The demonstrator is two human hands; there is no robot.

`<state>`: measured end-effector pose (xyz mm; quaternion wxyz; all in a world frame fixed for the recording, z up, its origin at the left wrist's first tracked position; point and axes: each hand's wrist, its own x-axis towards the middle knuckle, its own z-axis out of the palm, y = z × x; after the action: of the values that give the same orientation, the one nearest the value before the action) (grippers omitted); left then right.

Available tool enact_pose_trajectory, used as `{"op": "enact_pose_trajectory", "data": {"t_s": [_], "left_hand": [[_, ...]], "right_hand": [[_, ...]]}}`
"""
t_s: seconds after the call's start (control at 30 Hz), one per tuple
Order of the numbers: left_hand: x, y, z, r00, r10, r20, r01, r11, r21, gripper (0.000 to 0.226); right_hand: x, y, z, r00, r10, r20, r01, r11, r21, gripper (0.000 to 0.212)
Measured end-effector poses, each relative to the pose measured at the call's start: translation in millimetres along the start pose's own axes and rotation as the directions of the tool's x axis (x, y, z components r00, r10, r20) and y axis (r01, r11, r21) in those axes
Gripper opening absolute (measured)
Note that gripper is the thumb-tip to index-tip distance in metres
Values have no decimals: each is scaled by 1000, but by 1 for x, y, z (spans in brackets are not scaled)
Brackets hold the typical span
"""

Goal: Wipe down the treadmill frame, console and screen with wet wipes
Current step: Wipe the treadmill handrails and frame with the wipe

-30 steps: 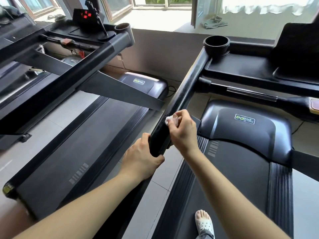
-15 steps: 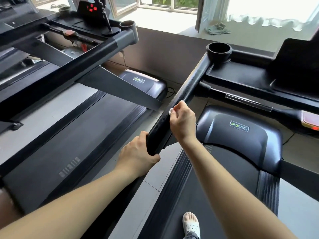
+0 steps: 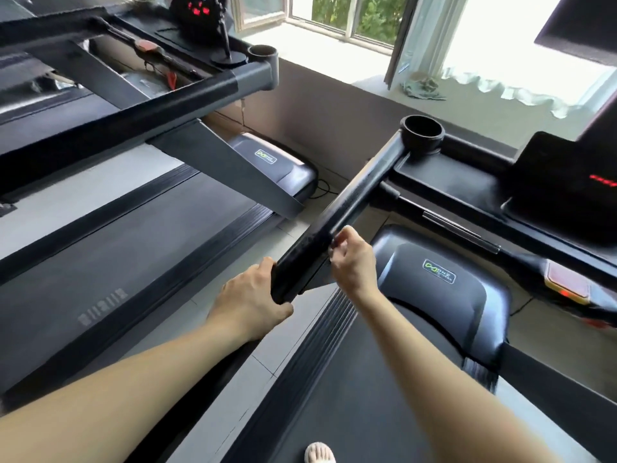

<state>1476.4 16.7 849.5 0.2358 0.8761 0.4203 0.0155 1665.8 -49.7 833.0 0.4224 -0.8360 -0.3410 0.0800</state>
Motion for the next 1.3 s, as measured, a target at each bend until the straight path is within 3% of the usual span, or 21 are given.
{"op": "enact_pose_trajectory", "data": {"t_s": [0.13,0.23,0.3,0.47,0.57,0.63,0.73,0.77,0.87,0.97,1.07,1.17,1.2,1.3], "left_hand": [[-1,2,2,1000,8,-30,-8,1000,0,51],[-1,3,1,999,-6,-51,5,1000,-18,42],[-3,4,1,999,-23,-48,22,1000,-13,43],[-4,5,-2,999,-50,-4,50,999,-7,59],[-4,7,-2,998,-61,-1,61,998,-8,59],[-6,8,-2,998,-64,-16,64,998,-19,57],[-8,9,-2,996,-71,-46,70,997,-32,48],[-8,10,-2,996,-77,-47,76,997,-26,48],[-8,10,-2,995,-93,-38,93,996,-3,51],[-7,9,-2,994,-103,-32,103,995,5,51],[-7,9,-1,993,-105,-50,105,994,3,47],[-8,8,1,992,-93,-84,93,996,-6,42],[-7,8,1,993,-90,-81,91,996,-3,42],[-6,8,-2,994,-94,-53,95,995,19,46]], "right_hand": [[-52,-6,9,985,-159,61,149,977,150,19],[-70,-17,11,917,-384,112,366,918,154,15],[-59,-18,10,887,-443,134,426,894,138,16],[15,7,-1,979,-204,17,197,962,186,14],[20,1,-4,979,-201,-44,205,969,138,14],[-14,-7,3,945,-323,48,313,938,149,16],[-61,-8,3,774,-592,223,569,806,166,18],[-54,-5,1,767,-599,231,575,801,168,18],[-5,4,-1,915,-383,128,359,917,175,18],[21,6,-1,977,-215,-8,213,960,184,13],[-17,-6,11,943,-320,96,293,930,220,15],[-52,-9,13,775,-582,247,543,813,211,15],[-45,-7,11,772,-586,245,551,810,201,15],[0,5,6,899,-405,166,384,912,145,17]]}}
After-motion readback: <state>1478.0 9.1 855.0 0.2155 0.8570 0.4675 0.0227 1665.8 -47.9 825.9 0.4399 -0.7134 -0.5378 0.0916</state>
